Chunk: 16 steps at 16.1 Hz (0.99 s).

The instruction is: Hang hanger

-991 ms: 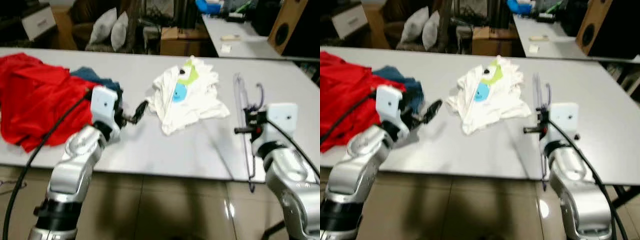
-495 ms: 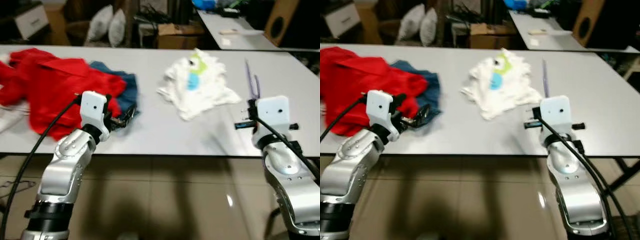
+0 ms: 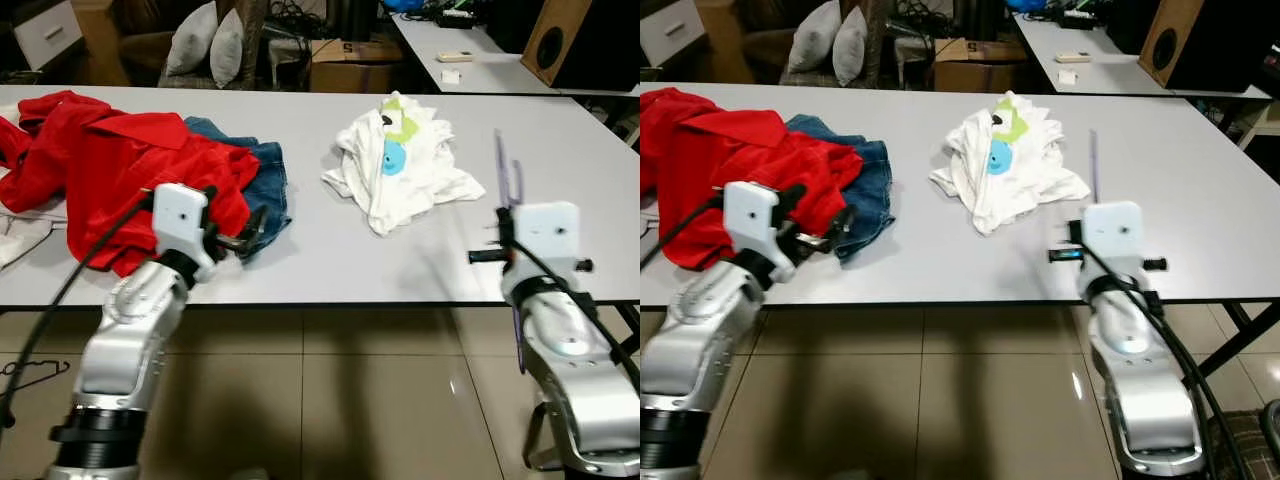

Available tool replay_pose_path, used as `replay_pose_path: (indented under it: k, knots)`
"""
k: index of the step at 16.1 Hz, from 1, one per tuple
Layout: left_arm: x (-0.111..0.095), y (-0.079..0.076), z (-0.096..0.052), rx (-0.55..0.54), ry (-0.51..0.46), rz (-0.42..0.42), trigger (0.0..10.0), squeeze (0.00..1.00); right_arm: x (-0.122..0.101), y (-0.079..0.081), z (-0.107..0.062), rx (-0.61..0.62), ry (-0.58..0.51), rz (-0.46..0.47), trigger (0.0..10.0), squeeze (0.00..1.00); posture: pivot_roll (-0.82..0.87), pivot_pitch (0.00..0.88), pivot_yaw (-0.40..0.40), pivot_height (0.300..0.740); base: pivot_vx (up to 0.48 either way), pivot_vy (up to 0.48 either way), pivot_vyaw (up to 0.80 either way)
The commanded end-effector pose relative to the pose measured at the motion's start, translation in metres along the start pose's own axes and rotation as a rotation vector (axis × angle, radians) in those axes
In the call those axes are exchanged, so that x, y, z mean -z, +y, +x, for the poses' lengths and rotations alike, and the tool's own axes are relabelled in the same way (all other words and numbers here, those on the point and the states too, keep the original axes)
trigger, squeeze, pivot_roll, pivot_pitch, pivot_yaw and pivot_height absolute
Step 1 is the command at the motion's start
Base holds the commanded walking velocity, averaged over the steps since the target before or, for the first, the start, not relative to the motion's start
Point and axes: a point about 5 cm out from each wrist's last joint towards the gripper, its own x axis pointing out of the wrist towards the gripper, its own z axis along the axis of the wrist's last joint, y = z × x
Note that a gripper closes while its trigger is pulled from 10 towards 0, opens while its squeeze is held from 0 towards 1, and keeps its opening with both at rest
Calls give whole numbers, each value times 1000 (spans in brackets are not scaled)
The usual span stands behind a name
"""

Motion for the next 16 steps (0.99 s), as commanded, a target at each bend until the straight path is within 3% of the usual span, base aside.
replay_pose_path:
  k: [1, 7, 9, 10, 11, 16]
  knots:
    - [-6, -4, 4, 4, -15, 15, 10000, 0, 2, -7, 2, 7, 3, 41, 10000, 0, 6, 0, -16, 740, 289, 0, -800]
    - [-11, -3, 12, 12, -38, 29, 10000, 0, -5, -32, -1, -69, -61, 172, 10000, 0, -38, 0, 0, 740, 313, 0, -630]
    - [-10, -1, 13, 0, -32, 40, 10000, 0, -5, -31, -4, -138, -73, 151, 10000, 0, -37, 0, 1, 740, 315, 0, 0]
    - [-9, 8, 9, -77, -20, 56, 10000, 0, 0, -24, -11, -272, -58, 149, 10000, 0, -12, 0, -14, 740, 311, 0, 0]
    - [-9, 11, 6, -90, -16, 59, 10000, 0, 2, -20, -13, -308, -46, 149, 10000, 0, -9, 0, -18, 740, 311, 0, 0]
    - [-1, 14, 6, -64, 19, 78, 10000, 0, 4, -14, -18, -326, -36, 144, 10000, 0, -46, 0, 8, 740, 310, 0, 0]
